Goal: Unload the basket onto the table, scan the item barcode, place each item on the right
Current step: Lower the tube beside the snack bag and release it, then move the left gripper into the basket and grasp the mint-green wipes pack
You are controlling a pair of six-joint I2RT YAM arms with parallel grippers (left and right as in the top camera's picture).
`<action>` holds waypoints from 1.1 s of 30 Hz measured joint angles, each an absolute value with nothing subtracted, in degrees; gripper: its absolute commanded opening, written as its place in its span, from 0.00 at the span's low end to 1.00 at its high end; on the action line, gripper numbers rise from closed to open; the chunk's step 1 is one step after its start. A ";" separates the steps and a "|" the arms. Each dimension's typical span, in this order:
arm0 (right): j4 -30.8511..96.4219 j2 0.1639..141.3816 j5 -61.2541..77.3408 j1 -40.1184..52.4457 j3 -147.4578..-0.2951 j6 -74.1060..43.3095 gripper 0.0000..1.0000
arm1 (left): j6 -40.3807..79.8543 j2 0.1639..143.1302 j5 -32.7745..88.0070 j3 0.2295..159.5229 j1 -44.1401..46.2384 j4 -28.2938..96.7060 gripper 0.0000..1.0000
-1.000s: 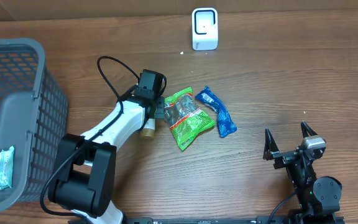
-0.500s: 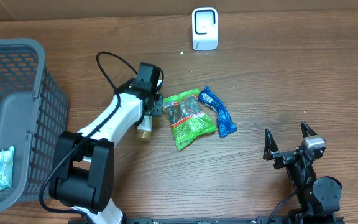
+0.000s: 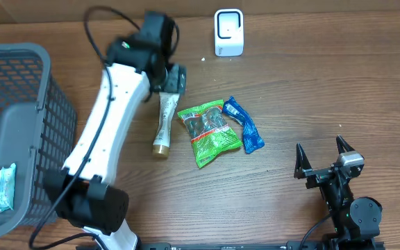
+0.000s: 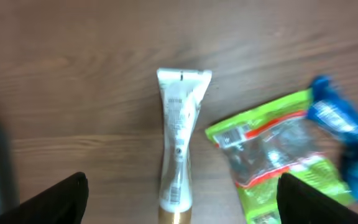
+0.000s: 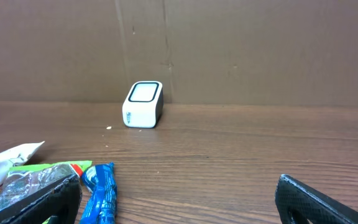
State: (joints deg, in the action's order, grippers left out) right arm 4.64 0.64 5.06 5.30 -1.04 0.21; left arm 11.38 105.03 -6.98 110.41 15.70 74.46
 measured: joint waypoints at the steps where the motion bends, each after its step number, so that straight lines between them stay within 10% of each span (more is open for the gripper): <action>1: 4.60 0.64 5.08 5.30 -1.04 0.23 1.00 | 11.35 104.92 -6.98 114.83 15.44 76.73 0.86; 12: 4.64 0.62 5.08 5.30 -1.04 0.16 1.00 | 10.59 100.29 -8.38 133.78 2.13 96.57 0.82; 33: 4.67 0.62 5.06 5.30 -1.04 0.21 1.00 | 5.72 82.98 -1.65 114.13 -47.99 81.89 0.88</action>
State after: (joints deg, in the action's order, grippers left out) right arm 4.67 0.62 5.06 5.30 -1.04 0.21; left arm 5.72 82.98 -1.65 114.13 -47.99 81.89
